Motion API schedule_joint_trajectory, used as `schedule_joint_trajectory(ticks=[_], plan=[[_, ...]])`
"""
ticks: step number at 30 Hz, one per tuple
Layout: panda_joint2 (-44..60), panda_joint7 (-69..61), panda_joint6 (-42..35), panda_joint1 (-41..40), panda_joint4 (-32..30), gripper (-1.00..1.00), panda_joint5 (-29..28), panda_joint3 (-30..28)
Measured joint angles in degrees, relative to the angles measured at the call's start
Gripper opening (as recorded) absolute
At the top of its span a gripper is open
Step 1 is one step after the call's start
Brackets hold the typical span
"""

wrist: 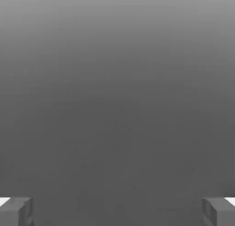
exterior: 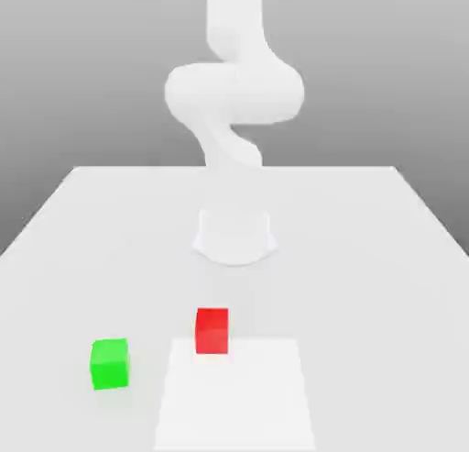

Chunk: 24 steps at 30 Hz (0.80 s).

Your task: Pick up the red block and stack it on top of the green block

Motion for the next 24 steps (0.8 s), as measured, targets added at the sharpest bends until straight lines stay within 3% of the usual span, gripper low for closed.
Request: schedule_joint_trajectory(ticks=[17, 24], plan=[[31.21, -4.0, 26.42, -2.31, -33.54, 0.0, -1.82, -3.69], [48.78, -7.18, 41.12, -3.74, -33.81, 0.0, 2.12, -1.61]])
